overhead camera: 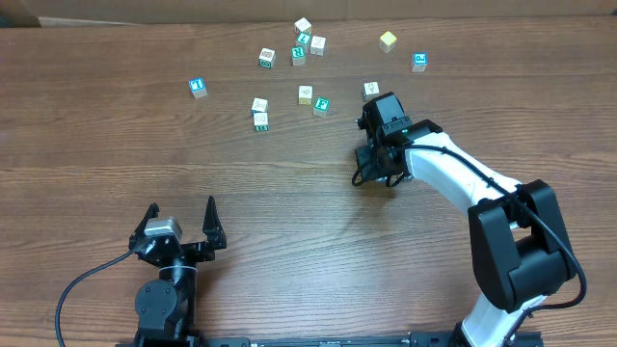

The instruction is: Form a horizontal line

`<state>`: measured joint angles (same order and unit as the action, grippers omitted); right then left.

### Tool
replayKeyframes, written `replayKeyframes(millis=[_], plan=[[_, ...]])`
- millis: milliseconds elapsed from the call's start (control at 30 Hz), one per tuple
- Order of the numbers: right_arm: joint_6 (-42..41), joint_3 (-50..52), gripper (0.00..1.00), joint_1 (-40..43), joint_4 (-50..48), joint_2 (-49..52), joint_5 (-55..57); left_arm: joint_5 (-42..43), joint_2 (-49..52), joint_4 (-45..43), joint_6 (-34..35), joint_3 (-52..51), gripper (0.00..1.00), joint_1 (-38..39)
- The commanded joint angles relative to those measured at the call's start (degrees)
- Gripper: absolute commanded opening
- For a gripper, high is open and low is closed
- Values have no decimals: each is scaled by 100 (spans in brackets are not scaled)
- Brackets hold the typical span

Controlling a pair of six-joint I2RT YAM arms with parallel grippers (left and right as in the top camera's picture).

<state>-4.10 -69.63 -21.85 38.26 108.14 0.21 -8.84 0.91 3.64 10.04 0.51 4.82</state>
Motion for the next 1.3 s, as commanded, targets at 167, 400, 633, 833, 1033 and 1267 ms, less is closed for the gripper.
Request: replayKeyframes(millis=[167,400,633,833,1033,1267], plan=[[-59,101,4,-26,4,-138,13,-13,-59,-2,-125,-22,100,-31],[-61,101,4,-26,4,-138,33,-13,-59,-2,-125,-22,99,-31],[-201,101,4,-26,24,-140,118,-13,-59,-2,-125,-22,99,-31],[-490,101,4,-26,66,-138,358,-13,-59,-2,-125,-22,99,-31],[-492,101,4,-26,76,-138,358,-13,-59,-2,-125,-22,99,-31],[-603,101,4,-26,133,-140,380,-13,-59,-2,-125,-22,100,-31]])
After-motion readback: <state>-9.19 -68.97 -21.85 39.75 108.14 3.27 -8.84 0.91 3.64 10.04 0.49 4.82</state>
